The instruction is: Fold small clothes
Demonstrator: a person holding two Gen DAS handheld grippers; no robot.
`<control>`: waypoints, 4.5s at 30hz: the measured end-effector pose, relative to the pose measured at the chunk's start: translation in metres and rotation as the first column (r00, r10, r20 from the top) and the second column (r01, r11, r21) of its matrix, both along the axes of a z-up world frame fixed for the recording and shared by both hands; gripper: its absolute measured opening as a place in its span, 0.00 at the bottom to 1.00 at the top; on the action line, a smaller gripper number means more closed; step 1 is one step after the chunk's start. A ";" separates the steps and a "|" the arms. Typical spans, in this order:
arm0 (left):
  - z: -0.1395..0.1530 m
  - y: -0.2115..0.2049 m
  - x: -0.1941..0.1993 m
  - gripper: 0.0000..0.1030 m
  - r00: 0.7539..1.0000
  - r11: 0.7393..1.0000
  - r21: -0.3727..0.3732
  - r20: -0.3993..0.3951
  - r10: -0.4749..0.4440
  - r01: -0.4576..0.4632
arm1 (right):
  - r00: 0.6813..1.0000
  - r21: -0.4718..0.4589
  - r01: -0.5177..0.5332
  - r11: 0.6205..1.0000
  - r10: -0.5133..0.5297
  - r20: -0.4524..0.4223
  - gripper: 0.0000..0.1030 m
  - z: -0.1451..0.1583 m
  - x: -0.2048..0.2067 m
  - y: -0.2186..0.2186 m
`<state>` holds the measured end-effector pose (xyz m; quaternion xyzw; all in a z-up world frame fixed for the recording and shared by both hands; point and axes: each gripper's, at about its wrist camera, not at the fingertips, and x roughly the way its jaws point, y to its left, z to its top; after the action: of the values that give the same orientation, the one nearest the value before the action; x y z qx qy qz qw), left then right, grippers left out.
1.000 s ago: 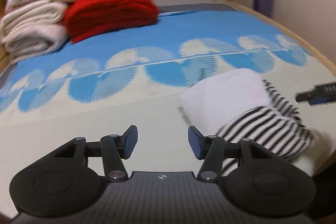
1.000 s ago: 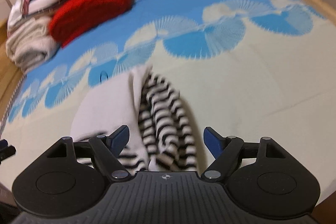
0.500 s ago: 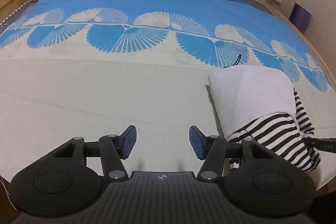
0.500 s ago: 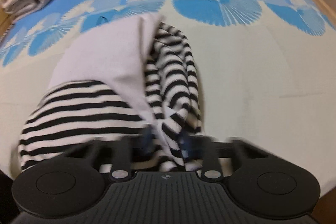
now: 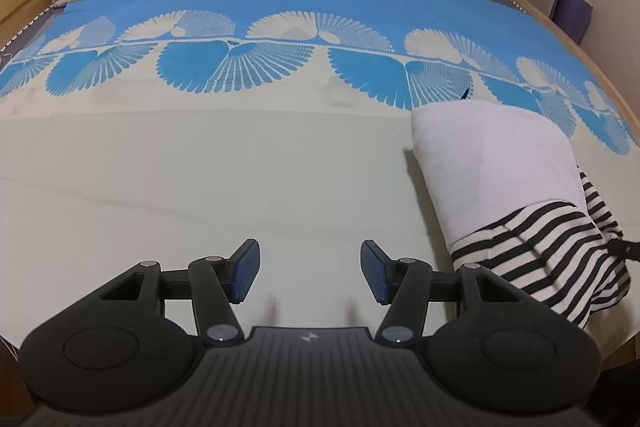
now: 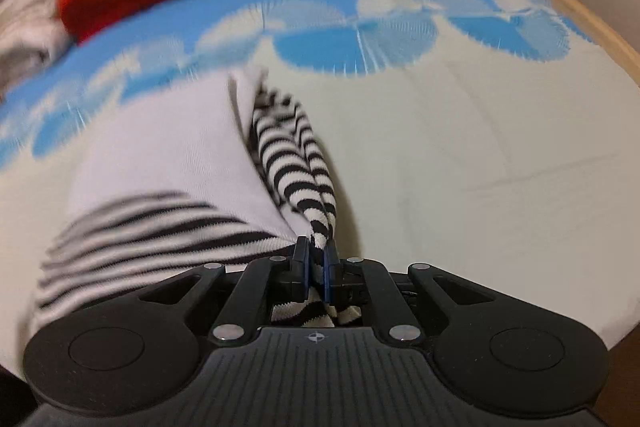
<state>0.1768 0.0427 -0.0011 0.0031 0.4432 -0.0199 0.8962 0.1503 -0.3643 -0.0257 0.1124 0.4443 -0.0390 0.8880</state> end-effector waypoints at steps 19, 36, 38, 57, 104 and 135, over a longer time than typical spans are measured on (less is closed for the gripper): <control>-0.006 -0.002 0.002 0.59 1.000 1.000 0.006 -0.028 0.003 -0.003 | 0.999 -0.019 -0.031 0.999 0.031 0.030 0.06 -0.001 -0.001 0.005; -0.013 -0.015 0.013 0.83 0.989 0.885 -0.464 -0.108 -0.096 0.035 | 0.997 0.101 0.018 0.995 -0.025 0.069 0.05 0.008 -0.021 -0.021; -0.019 -0.030 0.015 0.84 0.983 0.872 -0.486 -0.124 -0.132 0.056 | 0.999 0.102 0.041 0.994 -0.039 -0.022 0.05 -0.008 -0.018 -0.026; -0.093 -0.080 0.044 0.91 0.931 0.854 -0.518 -0.336 -0.146 -0.053 | 0.977 0.234 0.161 0.959 -0.122 -0.176 0.71 -0.052 -0.002 -0.032; -0.005 -0.011 -0.022 0.88 0.980 0.969 0.179 0.074 -0.187 0.172 | 0.973 -0.150 -0.229 0.962 0.222 -0.063 0.54 0.019 0.027 0.156; 0.026 -0.019 -0.112 0.99 0.988 0.998 0.060 0.154 -0.031 0.022 | 0.956 -0.114 -0.088 0.990 0.116 0.268 0.86 0.071 -0.108 0.125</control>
<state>0.0646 0.0235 0.0246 0.0367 0.3723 -0.0184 0.9272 0.0425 -0.2392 0.0456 0.0486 0.3198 0.0004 0.9463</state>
